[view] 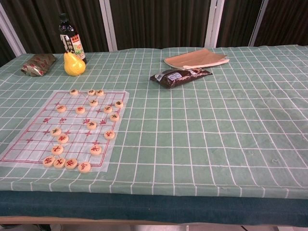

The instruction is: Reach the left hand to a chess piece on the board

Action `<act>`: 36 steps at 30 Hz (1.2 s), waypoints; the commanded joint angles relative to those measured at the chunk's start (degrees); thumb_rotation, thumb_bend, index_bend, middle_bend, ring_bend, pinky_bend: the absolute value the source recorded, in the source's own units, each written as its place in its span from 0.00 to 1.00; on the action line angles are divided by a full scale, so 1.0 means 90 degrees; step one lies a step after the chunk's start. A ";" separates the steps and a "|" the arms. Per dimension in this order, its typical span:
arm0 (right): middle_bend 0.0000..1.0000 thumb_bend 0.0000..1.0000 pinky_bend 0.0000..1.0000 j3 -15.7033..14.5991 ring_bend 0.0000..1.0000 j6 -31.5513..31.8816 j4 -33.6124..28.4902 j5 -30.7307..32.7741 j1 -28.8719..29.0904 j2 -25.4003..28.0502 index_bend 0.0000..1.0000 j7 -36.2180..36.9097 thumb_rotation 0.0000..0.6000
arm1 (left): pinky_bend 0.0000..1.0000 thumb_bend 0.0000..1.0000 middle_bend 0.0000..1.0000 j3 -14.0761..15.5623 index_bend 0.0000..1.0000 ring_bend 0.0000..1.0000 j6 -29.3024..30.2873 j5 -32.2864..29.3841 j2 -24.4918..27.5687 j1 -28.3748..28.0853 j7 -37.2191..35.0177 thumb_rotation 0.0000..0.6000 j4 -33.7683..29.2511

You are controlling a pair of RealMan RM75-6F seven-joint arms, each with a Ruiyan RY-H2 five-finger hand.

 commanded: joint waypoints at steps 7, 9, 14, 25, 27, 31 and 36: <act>0.00 0.15 0.00 -0.0057 0.00 -0.0029 0.0008 -0.0096 0.0007 0.0030 0.00 0.0035 1.00 | 0.46 0.44 0.34 -0.0181 0.05 0.34 0.0254 0.0615 -0.0869 -0.0325 -0.0178 1.00 0.0341; 0.00 0.15 0.00 -0.0051 0.00 0.0017 0.0019 -0.0103 -0.0013 0.0023 0.00 0.0045 1.00 | 0.80 0.43 0.62 -0.0241 0.13 0.65 0.0340 0.0804 -0.1309 -0.0436 -0.0163 1.00 0.0422; 0.00 0.15 0.00 -0.0054 0.00 0.0036 0.0019 -0.0122 -0.0020 0.0018 0.00 0.0063 1.00 | 1.00 0.43 0.94 -0.0174 0.25 0.97 -0.0211 0.0806 -0.1427 -0.0673 0.0217 1.00 0.0116; 0.00 0.15 0.00 -0.0036 0.00 -0.0041 0.0060 -0.0072 0.0010 -0.0061 0.00 -0.0008 1.00 | 1.00 0.40 1.00 -0.0929 0.42 1.00 -0.2461 -0.1620 -0.2154 -0.1541 0.2637 1.00 -0.1399; 0.00 0.15 0.00 -0.0037 0.00 -0.0022 0.0056 -0.0088 0.0006 -0.0063 0.00 -0.0015 1.00 | 1.00 0.40 1.00 -0.1027 0.42 1.00 -0.2647 -0.2078 -0.2339 -0.1664 0.2965 1.00 -0.1352; 0.00 0.15 0.00 -0.0015 0.00 -0.0011 0.0068 -0.0048 -0.0003 -0.0070 0.00 -0.0013 1.00 | 1.00 0.38 1.00 -0.1210 0.41 1.00 -0.2873 -0.2840 -0.2680 -0.1920 0.3455 1.00 -0.1247; 0.00 0.15 0.00 -0.0009 0.00 -0.0058 0.0068 -0.0019 0.0014 -0.0075 0.00 -0.0034 1.00 | 1.00 0.36 1.00 -0.1336 0.39 1.00 -0.2885 -0.3171 -0.2994 -0.2139 0.3547 1.00 -0.1149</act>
